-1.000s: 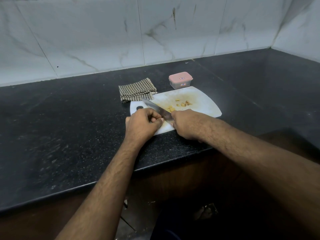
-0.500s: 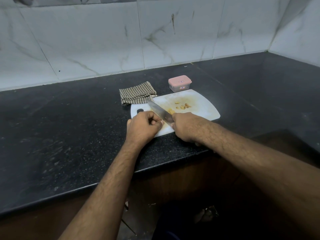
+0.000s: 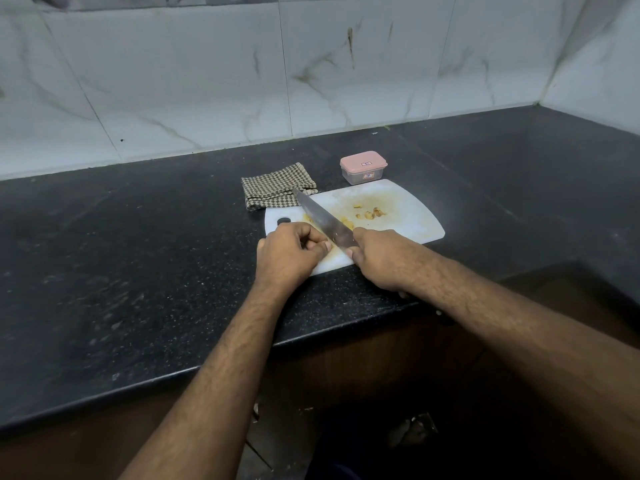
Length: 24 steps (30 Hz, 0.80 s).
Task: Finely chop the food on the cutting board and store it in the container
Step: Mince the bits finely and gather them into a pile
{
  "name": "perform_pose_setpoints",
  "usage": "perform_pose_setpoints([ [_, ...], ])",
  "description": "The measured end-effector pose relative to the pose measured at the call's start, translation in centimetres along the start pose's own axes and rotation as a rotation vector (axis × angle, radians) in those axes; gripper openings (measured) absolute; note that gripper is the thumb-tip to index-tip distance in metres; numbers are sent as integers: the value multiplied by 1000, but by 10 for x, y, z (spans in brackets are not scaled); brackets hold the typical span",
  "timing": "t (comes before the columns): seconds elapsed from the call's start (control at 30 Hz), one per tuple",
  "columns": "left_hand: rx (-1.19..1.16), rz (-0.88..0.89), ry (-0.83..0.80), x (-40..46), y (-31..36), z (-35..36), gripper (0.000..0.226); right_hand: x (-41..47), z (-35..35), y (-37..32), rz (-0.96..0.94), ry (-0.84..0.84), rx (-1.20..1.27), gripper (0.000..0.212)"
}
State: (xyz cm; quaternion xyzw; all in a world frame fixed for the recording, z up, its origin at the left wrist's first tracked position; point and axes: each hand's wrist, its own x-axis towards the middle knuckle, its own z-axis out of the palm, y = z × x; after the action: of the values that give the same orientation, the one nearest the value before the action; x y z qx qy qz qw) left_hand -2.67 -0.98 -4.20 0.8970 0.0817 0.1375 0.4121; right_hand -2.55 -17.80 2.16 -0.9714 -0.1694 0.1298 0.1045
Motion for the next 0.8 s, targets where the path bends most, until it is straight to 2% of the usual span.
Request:
perform_pose_setpoints([
  [0.57, -8, 29, 28, 1, -3, 1, 18, 11, -6, -11, -38, -56, -191, 35],
  [0.67, -8, 24, 12, 1, -3, 1, 18, 10, -10, -10, -23, -87, -160, 35],
  [0.8, 4, 10, 4, 0, 0, 0, 20, 9, -6, -9, -21, -32, -173, 35],
])
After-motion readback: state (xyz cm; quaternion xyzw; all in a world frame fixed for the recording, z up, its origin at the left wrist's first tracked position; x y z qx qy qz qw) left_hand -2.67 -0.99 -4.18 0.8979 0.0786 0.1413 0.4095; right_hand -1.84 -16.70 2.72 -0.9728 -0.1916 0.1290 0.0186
